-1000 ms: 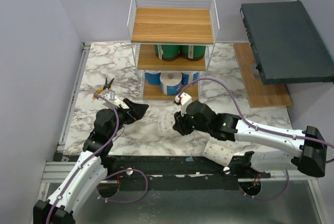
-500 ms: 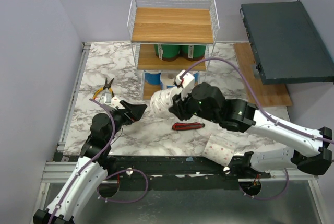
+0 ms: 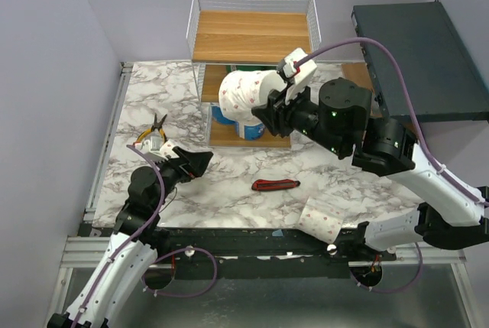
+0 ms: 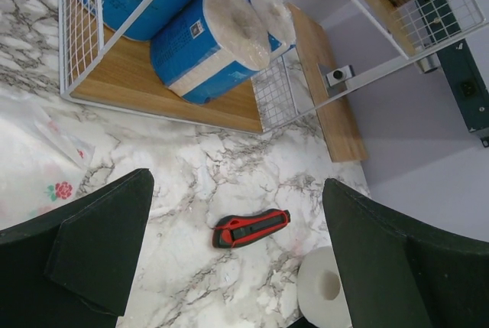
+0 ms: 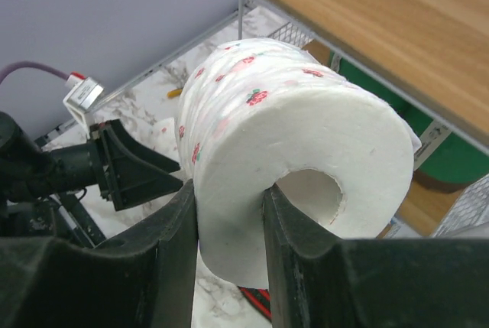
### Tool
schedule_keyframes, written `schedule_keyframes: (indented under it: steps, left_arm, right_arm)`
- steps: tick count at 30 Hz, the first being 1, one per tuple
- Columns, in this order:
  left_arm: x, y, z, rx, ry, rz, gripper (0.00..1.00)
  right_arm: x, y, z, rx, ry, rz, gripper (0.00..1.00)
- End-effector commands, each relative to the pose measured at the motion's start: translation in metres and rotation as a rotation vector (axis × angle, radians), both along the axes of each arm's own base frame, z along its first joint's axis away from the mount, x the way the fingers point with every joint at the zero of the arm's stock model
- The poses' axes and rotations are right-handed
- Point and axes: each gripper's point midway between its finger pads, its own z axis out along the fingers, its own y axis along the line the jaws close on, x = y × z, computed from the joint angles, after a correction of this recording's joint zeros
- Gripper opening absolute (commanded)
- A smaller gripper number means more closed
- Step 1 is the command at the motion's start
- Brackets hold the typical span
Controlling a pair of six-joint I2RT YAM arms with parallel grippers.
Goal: Place and organize the paper towels onto the shelf
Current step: Pick up the paper towel from the center of the board, then place the paper towel at the center of the board.
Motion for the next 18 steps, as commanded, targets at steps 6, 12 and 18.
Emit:
schedule_keyframes:
  steps: [6, 12, 18]
  left_arm:
    - [0.004, 0.012, 0.060, 0.054, -0.155, 0.054, 0.97]
    - [0.006, 0.012, 0.076, 0.054, -0.176, 0.054, 0.97]
    - [0.003, 0.013, 0.083, 0.049, -0.195, 0.057, 0.97]
  right_arm:
    - [0.031, -0.009, 0.069, -0.023, -0.233, -0.134, 0.30]
    - [0.054, 0.016, 0.092, -0.052, -0.341, -0.178, 0.31]
    - [0.069, 0.034, 0.106, -0.058, -0.406, -0.217, 0.31]
